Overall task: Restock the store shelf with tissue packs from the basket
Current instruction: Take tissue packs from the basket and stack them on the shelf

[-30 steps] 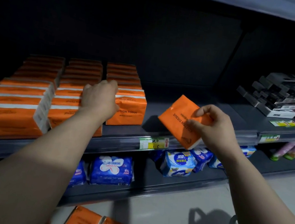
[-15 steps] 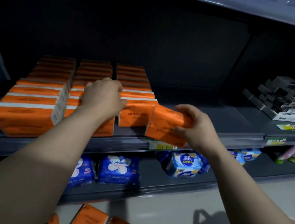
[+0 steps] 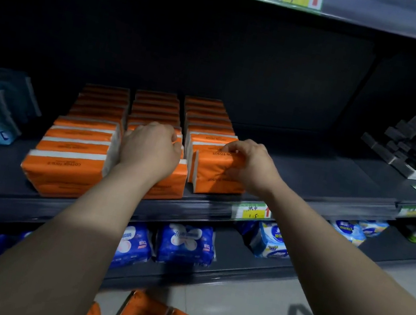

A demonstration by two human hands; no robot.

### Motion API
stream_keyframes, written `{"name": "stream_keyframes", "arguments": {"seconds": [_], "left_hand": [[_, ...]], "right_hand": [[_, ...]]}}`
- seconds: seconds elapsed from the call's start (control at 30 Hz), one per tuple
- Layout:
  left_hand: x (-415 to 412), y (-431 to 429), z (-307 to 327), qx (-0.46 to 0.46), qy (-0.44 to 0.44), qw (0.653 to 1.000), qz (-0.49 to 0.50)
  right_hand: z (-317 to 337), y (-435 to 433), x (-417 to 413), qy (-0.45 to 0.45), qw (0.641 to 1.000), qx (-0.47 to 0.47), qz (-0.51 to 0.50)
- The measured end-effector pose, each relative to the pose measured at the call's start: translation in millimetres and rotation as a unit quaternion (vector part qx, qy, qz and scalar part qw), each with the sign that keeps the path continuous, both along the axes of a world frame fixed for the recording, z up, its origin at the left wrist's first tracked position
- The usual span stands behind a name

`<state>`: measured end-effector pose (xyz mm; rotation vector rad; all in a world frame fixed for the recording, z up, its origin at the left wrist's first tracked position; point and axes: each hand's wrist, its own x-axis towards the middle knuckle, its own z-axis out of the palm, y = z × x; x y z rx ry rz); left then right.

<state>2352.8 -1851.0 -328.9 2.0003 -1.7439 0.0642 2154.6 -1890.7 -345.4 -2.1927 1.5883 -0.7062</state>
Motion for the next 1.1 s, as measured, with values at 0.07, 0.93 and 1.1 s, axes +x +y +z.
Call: {"name": "stream_keyframes", "arguments": {"seconds": [0.07,0.93,1.1], "left_hand": [[1.0,0.1,0.3,0.007,-0.001,1.0,-0.003],[-42.6,2.5,7.1,0.031,0.146,0.972,-0.18],[-10.5,-3.6,4.3,0.023,0.11,0.991,-0.07]], "right_hand": [[1.0,-0.8,-0.1,0.013,1.0,-0.001,0.001],[12.7,28.2,-50.5,-0.415,0.898,0.101,-0.104],[31.2,26.5,-48.1,-0.228,0.972,0.032,-0.053]]}}
